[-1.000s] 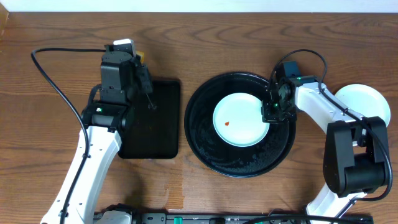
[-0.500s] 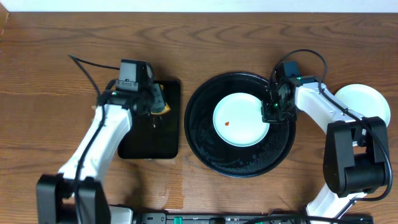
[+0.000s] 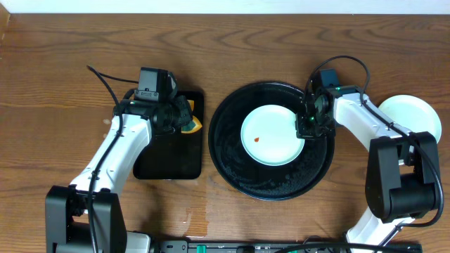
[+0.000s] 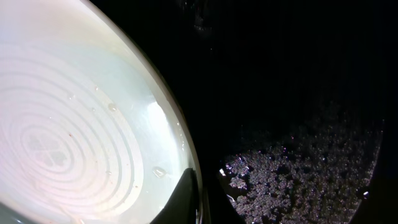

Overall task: Clean dirty plates on tray and stack at the side
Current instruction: 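Grasp the green sponge in the small black tray with the left gripper, then wipe the white plate held by the right gripper with the left-held sponge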

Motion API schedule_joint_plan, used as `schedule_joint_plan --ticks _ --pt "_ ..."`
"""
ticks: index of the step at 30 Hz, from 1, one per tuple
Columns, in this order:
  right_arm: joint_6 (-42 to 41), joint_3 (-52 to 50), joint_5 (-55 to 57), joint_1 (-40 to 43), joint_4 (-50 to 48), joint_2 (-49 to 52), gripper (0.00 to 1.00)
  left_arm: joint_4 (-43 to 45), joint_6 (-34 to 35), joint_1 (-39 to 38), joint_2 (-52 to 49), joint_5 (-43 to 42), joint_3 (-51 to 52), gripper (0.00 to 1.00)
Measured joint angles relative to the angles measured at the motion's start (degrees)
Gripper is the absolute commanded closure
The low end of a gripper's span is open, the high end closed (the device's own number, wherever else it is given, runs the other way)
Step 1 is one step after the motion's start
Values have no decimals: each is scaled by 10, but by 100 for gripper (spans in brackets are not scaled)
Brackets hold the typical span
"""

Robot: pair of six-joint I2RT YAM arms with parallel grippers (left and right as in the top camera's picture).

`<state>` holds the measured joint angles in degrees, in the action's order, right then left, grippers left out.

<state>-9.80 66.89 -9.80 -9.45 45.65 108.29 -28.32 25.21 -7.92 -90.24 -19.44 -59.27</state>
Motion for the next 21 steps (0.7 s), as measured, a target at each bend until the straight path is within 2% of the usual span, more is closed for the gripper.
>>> schedule_joint_plan --ticks 8,17,21 --pt "0 0 0 0 0 0 99 1 34 -10 0 -4 0 93" --pt "0 0 0 0 0 0 99 32 43 -97 0 -13 -4 93" --pt "0 0 0 0 0 0 99 40 46 -135 -14 -15 -37 93"
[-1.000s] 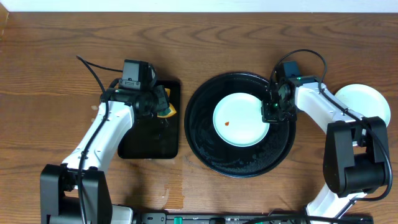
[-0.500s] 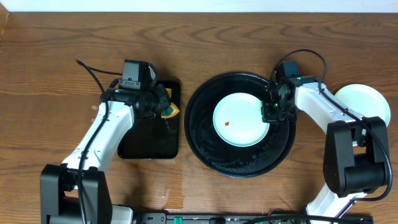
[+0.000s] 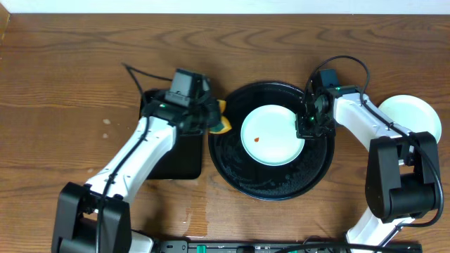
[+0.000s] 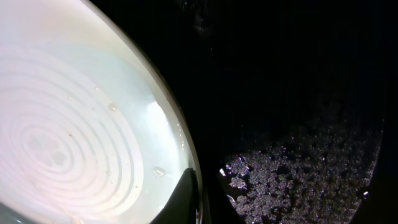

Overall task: Clean dirty plates on tray and stack at the side
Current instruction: 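Wipe the white plate held by the right gripper with the left-held sponge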

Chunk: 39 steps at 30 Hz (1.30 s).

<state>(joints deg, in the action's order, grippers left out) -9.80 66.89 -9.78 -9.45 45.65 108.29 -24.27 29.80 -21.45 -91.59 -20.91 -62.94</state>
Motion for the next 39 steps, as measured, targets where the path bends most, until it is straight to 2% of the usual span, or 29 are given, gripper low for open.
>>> schedule_joint_plan --ticks 7,15,32,39 --pt "0 0 0 0 0 0 99 8 -2 -76 -87 -20 -92 93" --pt "0 0 0 0 1 0 99 25 -3 -158 -160 -32 -100 93" --pt "0 0 0 0 1 0 99 25 -3 -176 -241 -25 -100 92" --pt "0 0 0 0 1 0 99 17 -9 -177 -240 55 -110 92"
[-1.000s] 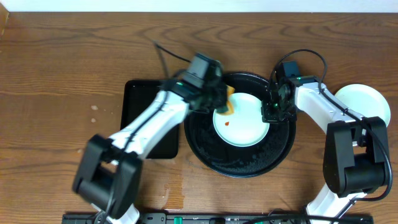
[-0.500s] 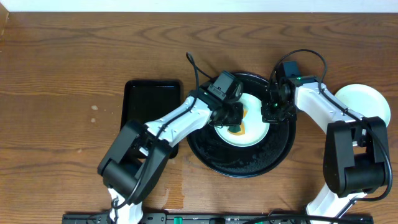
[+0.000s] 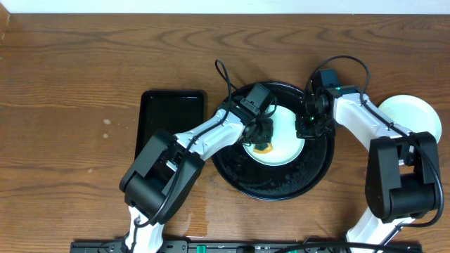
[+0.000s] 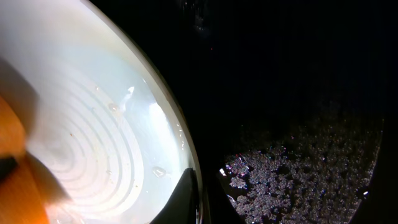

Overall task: Clean dirty plates on tray and stack at the side
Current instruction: 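Wipe the white plate held by the right gripper with the left-held sponge, then return the sponge to the small black tray with the left gripper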

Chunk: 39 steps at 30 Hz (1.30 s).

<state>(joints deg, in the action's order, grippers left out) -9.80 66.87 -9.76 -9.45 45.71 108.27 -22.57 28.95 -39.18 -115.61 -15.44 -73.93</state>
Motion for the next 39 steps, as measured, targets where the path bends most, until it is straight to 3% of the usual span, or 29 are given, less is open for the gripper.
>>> schedule_joint_plan --ticks 6,18,29,39 --pt "0 0 0 0 0 0 99 3 -5 0 0 75 -4 92" --pt "0 0 0 0 1 0 99 5 -43 0 5 122 -11 92" --pt "0 0 0 0 3 0 99 9 -59 5 105 150 -11 92" --pt "0 0 1 0 3 0 99 -94 -63 81 169 150 -12 93"
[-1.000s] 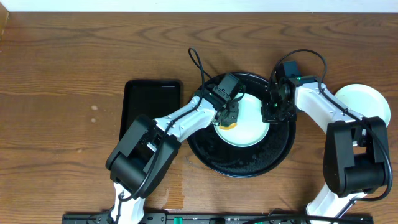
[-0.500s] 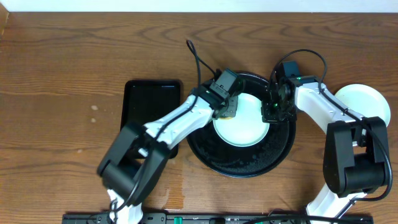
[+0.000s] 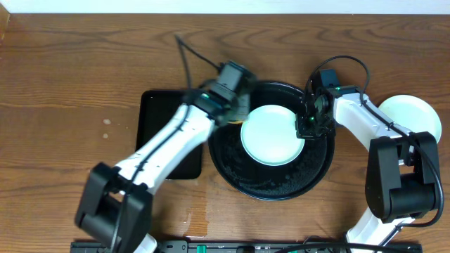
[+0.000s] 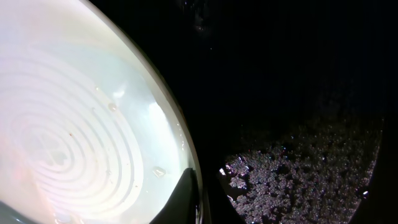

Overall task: Clean dirty plates on tray and stack at the side
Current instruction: 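Return the sponge to the small black tray with the left gripper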

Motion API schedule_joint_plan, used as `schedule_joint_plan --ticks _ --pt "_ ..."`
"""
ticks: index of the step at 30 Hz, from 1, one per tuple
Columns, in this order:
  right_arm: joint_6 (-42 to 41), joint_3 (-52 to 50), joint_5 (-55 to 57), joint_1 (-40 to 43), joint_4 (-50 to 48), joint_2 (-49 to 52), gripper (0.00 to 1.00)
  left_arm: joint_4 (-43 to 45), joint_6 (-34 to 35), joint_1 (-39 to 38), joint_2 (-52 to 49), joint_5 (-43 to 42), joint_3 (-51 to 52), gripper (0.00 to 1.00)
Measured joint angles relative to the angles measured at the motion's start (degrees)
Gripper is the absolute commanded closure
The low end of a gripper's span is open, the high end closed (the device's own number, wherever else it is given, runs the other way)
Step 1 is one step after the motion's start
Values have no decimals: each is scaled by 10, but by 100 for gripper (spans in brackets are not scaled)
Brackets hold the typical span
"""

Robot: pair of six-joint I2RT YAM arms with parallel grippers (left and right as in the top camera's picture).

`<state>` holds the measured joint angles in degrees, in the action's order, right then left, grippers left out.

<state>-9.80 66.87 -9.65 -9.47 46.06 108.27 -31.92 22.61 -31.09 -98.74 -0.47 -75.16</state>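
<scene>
A white plate (image 3: pixel 273 135) lies in the round black tray (image 3: pixel 271 186), and its face shows no stain. My right gripper (image 3: pixel 308 126) is shut on the plate's right rim. In the right wrist view one dark finger lies on the ribbed plate (image 4: pixel 74 124) at the gripper (image 4: pixel 200 196). My left gripper (image 3: pixel 235 95) is blurred by motion over the tray's upper left rim, just off the plate. The blur hides its jaws, and the sponge does not show.
A black rectangular tray (image 3: pixel 158 119) lies left of the round one, partly under my left arm. A clean white plate (image 3: pixel 411 112) sits on the table at the far right. Water drops (image 4: pixel 298 174) cover the round tray's floor.
My left gripper was on the plate's middle with the yellow sponge; it is now off the plate at the tray's upper left rim. The red spot is gone. The right gripper has not moved.
My left gripper held a yellow sponge over the rectangular tray while the plate carried a red spot. It then stood at the round tray's left rim, then pressed the sponge on the spot. Now the plate is white. The right gripper held the rim throughout.
</scene>
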Motion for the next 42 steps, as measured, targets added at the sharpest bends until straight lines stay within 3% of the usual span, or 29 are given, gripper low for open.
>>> schedule_joint_plan --ticks 5,14,25,36,42 --pt "0 0 1 -1 0 0 98 -48 -3 82 15 -13 0 93" --pt "0 0 1 -1 0 0 98 -69 -63 225 5 -156 0 92" --pt "0 0 1 -1 0 0 99 -86 -125 313 -103 -284 0 93" --pt "0 0 1 -1 1 0 99 -116 -182 328 -190 -300 -2 92" --pt "0 0 1 -1 2 0 98 -139 -179 324 -183 -212 -14 93"
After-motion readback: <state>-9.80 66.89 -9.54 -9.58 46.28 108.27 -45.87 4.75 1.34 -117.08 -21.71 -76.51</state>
